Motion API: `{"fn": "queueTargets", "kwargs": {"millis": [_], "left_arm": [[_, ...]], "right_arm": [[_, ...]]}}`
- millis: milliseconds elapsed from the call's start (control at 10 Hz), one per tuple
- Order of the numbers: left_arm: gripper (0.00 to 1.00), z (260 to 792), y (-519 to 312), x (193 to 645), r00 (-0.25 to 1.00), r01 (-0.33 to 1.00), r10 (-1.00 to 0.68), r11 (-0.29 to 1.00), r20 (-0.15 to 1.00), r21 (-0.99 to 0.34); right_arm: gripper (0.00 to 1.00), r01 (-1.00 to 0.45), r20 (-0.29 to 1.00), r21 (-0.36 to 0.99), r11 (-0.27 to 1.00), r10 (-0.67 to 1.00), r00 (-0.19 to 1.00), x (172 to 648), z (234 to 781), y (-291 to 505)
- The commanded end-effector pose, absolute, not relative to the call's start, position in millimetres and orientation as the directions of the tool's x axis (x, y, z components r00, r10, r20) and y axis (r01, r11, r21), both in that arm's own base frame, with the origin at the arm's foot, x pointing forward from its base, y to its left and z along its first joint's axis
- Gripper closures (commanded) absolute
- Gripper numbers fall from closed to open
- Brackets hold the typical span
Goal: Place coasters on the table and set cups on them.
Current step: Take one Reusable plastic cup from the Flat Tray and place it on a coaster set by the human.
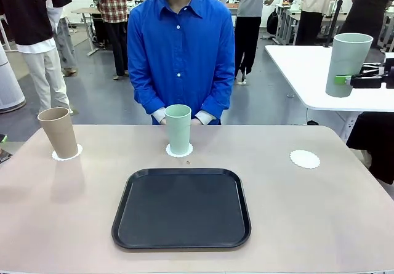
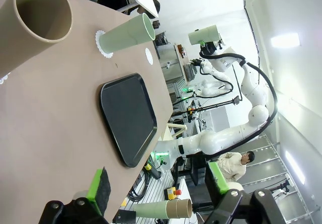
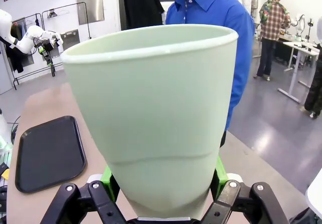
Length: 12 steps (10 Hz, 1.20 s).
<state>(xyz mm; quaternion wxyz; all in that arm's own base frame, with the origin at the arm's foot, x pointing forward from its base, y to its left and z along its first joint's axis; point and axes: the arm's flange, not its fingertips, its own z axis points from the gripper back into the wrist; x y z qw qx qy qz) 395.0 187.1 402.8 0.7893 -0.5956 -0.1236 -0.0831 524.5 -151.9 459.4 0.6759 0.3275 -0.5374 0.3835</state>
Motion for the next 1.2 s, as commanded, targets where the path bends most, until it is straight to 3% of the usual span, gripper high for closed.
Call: {"fn": "queueTargets", "kwargs": {"millis": [0,600,1100], "left_arm": [[0.00,405.6,187.3,394.1,0.954,0.285,0.014,0.269,0.299,-0.920],[0.00,405.6,187.3,394.1,0.954,0.285,0.014,0.269,0.299,-0.920],[0.00,405.6,187.3,394.1,0.954,0.285,0.014,0.269,0.299,-0.920]], "right_arm": [[0.17,-0.871,0.978,0.031,0.490,0.163,0.127,524.3,459.9,-152.2],[0.17,-0.963,0.976,-0.016,0.270,0.215,0.044,532.1,383.8,-150.6],[0.17,-0.987,0.982,0.069,0.146,0.163,0.093,541.9,322.4,-146.5]]}}
